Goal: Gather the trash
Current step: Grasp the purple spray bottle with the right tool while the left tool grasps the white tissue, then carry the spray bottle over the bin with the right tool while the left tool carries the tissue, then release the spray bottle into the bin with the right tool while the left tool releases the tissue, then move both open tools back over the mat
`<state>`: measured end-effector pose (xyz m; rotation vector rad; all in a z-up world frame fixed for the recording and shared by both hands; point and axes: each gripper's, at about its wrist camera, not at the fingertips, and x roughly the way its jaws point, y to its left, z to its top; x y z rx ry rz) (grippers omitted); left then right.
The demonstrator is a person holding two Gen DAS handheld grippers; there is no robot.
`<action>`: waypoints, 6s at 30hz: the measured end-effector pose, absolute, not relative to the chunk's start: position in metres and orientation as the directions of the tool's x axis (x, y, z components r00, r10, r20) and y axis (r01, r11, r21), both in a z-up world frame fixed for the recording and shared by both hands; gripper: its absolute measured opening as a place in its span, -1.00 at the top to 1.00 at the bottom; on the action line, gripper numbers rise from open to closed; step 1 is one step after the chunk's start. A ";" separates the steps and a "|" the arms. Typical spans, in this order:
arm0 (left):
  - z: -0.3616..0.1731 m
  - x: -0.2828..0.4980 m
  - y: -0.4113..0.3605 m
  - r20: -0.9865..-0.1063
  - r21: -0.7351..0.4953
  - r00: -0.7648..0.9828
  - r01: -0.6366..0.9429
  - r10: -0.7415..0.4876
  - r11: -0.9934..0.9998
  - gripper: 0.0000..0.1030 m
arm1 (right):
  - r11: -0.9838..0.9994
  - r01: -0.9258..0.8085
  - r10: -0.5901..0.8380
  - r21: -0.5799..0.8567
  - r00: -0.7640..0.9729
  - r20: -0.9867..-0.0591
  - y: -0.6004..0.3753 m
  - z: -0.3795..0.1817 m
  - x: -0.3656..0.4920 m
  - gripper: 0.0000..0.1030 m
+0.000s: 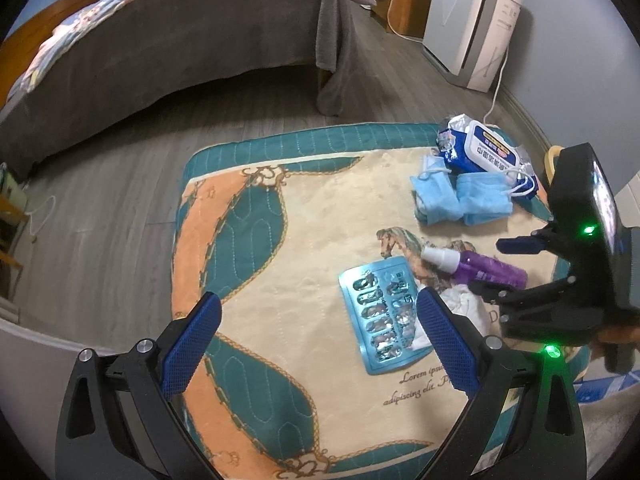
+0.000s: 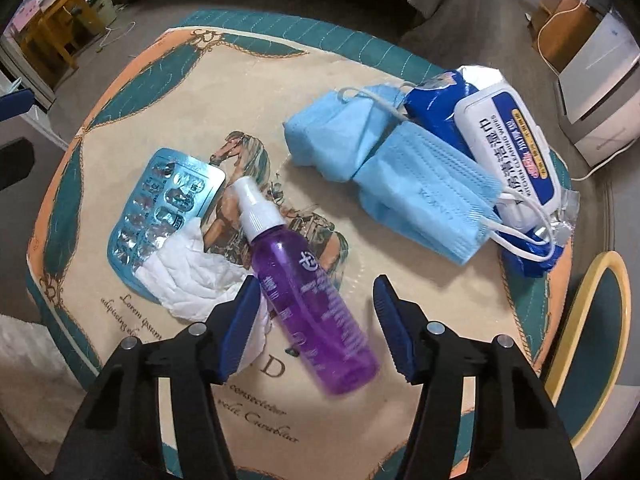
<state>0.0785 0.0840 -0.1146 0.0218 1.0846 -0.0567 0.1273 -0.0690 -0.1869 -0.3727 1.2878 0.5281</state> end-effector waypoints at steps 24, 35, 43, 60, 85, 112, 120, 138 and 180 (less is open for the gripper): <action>-0.155 0.076 -0.011 -0.913 0.004 0.395 0.256 -0.101 0.967 -0.83 | 0.905 -0.406 0.195 0.126 0.133 -0.972 -0.160 -0.172 0.124 0.36; -0.195 0.080 -0.049 -0.941 0.045 0.328 0.354 -0.079 0.934 -0.33 | 0.919 -0.390 0.101 0.055 0.098 -0.990 -0.185 -0.199 0.123 0.35; -0.189 0.080 -0.063 -0.925 0.035 0.360 0.404 -0.124 0.914 0.61 | 0.903 -0.428 0.089 0.040 0.095 -0.991 -0.182 -0.197 0.124 0.38; -0.131 0.075 -0.086 -0.857 -0.028 0.459 0.413 -0.235 0.910 0.65 | 0.954 -0.295 0.131 0.053 0.250 -0.959 -0.244 -0.127 0.127 0.38; -0.109 0.053 -0.192 -0.843 0.019 0.443 0.593 -0.306 0.805 0.65 | 0.998 -0.002 0.052 0.055 0.346 -0.937 -0.386 -0.122 0.135 0.38; -0.131 0.115 -0.320 -0.872 -0.007 0.341 0.709 -0.352 0.705 0.65 | 0.955 0.245 0.075 0.170 0.355 -0.932 -0.458 -0.150 0.135 0.38; -0.109 0.148 -0.309 -0.833 -0.006 0.423 0.639 -0.358 0.769 0.61 | 0.951 0.262 0.058 0.165 0.374 -0.926 -0.462 -0.149 0.137 0.38; -0.098 0.154 -0.286 -0.789 0.009 0.498 0.596 -0.361 0.803 -0.56 | 0.967 0.218 0.025 0.129 0.425 -0.905 -0.450 -0.136 0.142 -0.19; -0.081 0.047 0.049 -0.826 0.061 0.563 0.077 0.007 0.995 -0.87 | 0.975 -0.025 0.208 0.222 0.462 -0.862 -0.200 -0.043 0.096 -0.89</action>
